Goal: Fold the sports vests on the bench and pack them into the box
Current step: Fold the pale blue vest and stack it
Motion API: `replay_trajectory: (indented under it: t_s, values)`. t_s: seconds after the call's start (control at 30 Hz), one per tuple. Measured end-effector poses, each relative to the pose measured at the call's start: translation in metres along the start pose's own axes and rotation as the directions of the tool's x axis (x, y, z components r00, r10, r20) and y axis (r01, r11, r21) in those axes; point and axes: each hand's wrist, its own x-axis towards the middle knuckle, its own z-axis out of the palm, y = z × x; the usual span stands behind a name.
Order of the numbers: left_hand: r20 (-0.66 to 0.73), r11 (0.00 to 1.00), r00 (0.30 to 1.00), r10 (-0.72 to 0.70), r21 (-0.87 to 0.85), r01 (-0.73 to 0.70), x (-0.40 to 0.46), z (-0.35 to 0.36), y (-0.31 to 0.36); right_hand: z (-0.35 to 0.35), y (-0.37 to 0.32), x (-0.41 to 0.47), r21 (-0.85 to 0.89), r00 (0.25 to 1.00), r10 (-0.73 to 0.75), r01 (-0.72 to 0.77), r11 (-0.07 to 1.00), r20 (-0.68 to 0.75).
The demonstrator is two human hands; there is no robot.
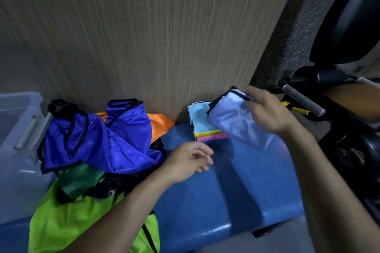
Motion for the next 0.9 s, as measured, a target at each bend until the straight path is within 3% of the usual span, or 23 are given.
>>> replay_trajectory:
  t_s: [0.1,0.2,0.33,0.43,0.5,0.57,0.63,0.7,0.8,0.9]
  values:
    - [-0.125,0.998,0.99,0.061,-0.002,-0.062,0.006,-0.012,-0.003,-0.007,-0.027,0.048,-0.212,0.976,-0.114,0.153,0.965,0.183]
    - [-0.265,0.991,0.955,0.133,0.024,-0.131,0.009,-0.02,0.0,0.008,-0.037,0.089,-0.301,0.945,-0.104,0.201,0.932,0.309]
    - [-0.435,0.919,0.817,0.378,0.283,-0.275,0.012,-0.026,0.01,0.045,-0.033,0.116,-0.399,0.883,0.008,0.204,0.894,0.469]
    - [-0.333,0.739,0.706,0.626,0.543,-0.399,0.017,-0.025,0.024,0.063,-0.025,0.122,-0.423,0.854,0.057,0.197,0.884,0.517]
    - [-0.204,0.571,0.668,0.715,0.723,-0.39,0.028,-0.023,0.029,0.068,-0.022,0.12,-0.444,0.864,0.064,0.192,0.875,0.499]
    - [-0.136,0.451,0.714,0.687,0.85,-0.271,0.045,-0.019,0.029,0.072,-0.016,0.117,-0.454,0.896,0.007,0.218,0.864,0.443]
    - [-0.138,0.402,0.79,0.597,0.904,-0.147,0.057,-0.016,0.026,0.075,-0.005,0.105,-0.475,0.931,-0.103,0.271,0.837,0.35]
    - [-0.151,0.383,0.819,0.553,0.919,-0.09,0.066,-0.014,0.02,0.077,0.009,0.084,-0.535,0.943,-0.253,0.332,0.777,0.217]
    - [-0.172,0.384,0.815,0.554,0.921,-0.066,0.076,-0.011,0.019,0.084,0.031,0.055,-0.626,0.878,-0.469,0.418,0.658,0.094]
    - [-0.18,0.407,0.847,0.499,0.912,-0.046,0.084,-0.009,0.019,0.087,0.06,0.043,-0.621,0.866,-0.494,0.43,0.655,0.078]
